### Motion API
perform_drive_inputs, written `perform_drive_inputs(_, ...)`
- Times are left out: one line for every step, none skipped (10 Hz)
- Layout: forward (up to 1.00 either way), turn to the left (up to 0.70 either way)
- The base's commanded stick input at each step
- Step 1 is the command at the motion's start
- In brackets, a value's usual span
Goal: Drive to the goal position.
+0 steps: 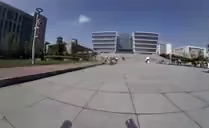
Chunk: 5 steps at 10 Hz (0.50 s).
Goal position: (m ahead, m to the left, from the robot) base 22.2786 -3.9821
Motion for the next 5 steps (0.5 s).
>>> perform_drive_inputs(0.50, 0.00)
perform_drive_inputs(0.50, 0.00)
perform_drive_inputs(0.50, 0.00)
perform_drive_inputs(0.50, 0.00)
perform_drive_inputs(0.50, 0.00)
